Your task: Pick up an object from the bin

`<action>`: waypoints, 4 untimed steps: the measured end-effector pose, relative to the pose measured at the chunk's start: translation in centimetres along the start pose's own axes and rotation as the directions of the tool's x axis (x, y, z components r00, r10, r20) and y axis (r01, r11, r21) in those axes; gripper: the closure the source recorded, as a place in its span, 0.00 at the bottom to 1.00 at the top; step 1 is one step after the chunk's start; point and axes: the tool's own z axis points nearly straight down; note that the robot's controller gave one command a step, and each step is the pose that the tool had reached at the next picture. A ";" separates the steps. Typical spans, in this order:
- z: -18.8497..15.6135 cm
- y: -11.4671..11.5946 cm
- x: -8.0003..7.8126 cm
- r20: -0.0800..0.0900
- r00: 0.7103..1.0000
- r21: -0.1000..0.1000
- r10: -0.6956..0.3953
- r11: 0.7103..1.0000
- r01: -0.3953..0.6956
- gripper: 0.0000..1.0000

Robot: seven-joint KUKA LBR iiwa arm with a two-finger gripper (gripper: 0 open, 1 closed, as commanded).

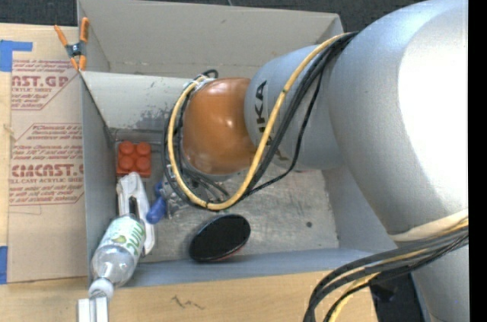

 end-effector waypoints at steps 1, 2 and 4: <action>-0.2 0.1 1.0 -0.027 1.000 0.003 -0.003 1.000 0.003 1.00; -3.1 0.8 1.2 -0.071 0.994 0.008 0.082 0.997 -0.082 1.00; -12.5 0.4 0.7 -0.068 0.983 0.013 0.172 0.985 -0.172 1.00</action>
Offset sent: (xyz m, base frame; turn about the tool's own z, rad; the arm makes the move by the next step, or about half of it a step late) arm 0.0082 0.0311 0.1670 0.3608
